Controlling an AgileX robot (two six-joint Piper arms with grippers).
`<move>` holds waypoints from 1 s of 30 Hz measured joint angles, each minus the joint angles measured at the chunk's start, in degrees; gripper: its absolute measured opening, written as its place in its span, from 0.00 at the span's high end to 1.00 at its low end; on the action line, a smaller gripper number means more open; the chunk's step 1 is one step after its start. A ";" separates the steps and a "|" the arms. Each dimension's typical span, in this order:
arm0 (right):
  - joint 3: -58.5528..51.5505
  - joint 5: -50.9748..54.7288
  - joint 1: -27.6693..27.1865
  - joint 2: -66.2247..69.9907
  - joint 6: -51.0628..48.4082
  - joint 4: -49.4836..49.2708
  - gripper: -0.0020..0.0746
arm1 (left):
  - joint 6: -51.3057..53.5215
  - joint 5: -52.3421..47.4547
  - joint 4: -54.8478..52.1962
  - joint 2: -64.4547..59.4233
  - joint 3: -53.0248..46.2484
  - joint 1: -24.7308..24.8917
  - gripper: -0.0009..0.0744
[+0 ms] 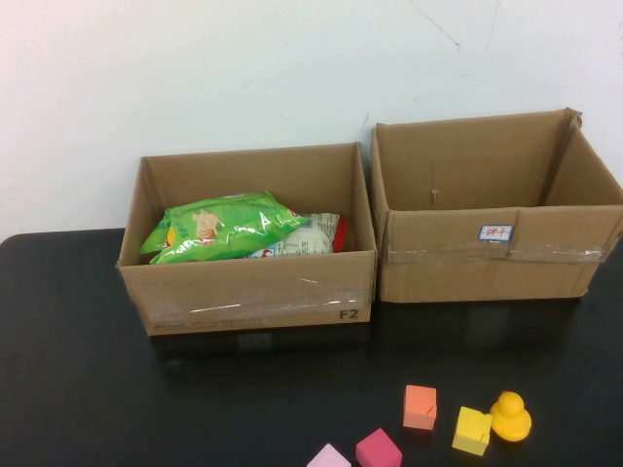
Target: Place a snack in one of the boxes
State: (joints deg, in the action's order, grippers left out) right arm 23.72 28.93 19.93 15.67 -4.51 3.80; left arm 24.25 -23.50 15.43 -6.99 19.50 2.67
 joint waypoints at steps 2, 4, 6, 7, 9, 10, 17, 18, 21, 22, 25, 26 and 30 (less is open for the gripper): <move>-2.73 -0.26 0.00 -1.51 1.22 1.06 0.98 | 0.00 0.00 0.00 0.00 0.00 0.00 0.99; -4.73 -1.08 0.00 -2.57 2.57 1.53 0.98 | 0.00 0.00 0.00 0.00 0.00 0.00 0.99; -5.51 -1.60 0.00 -2.83 3.84 1.53 0.98 | 0.00 0.00 0.00 0.00 0.00 0.00 0.99; -5.78 -1.75 0.00 -2.91 4.51 1.53 0.98 | 0.00 0.00 0.00 0.00 0.00 0.00 0.99; -5.93 -2.16 0.00 -2.91 4.85 1.53 0.98 | 0.00 0.00 0.00 0.00 0.00 0.00 0.99; -5.93 -2.31 0.00 -2.91 5.09 1.53 0.98 | 0.00 0.00 0.00 0.00 0.00 0.00 0.99; -5.93 -2.42 0.00 -2.91 5.85 1.53 0.98 | 0.00 0.00 0.00 0.00 0.00 0.00 0.99; -5.93 -2.52 0.00 -2.91 5.96 1.53 0.98 | 0.00 0.00 0.00 0.00 0.00 0.00 0.99; -5.93 -2.52 0.00 -2.91 5.96 1.53 0.98 | 0.00 0.00 0.00 0.00 -0.14 0.00 0.99; -5.93 -2.52 0.00 -2.91 5.96 1.53 0.98 | 0.00 0.00 0.00 0.00 -0.28 0.00 0.99; -5.93 -2.52 0.00 -2.91 5.96 1.53 0.98 | 0.00 0.00 0.00 0.00 -0.31 0.00 0.99; -5.93 -2.52 0.00 -2.91 5.96 1.53 0.98 | 0.00 0.00 0.00 0.00 -0.31 0.00 0.99; -5.93 -2.52 0.00 -2.91 5.96 1.53 0.98 | 0.00 0.00 0.00 0.00 -0.31 0.00 0.99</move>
State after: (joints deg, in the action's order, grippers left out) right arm 17.79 26.41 19.93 12.76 1.45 5.33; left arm 24.25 -23.50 15.43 -6.99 19.19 2.67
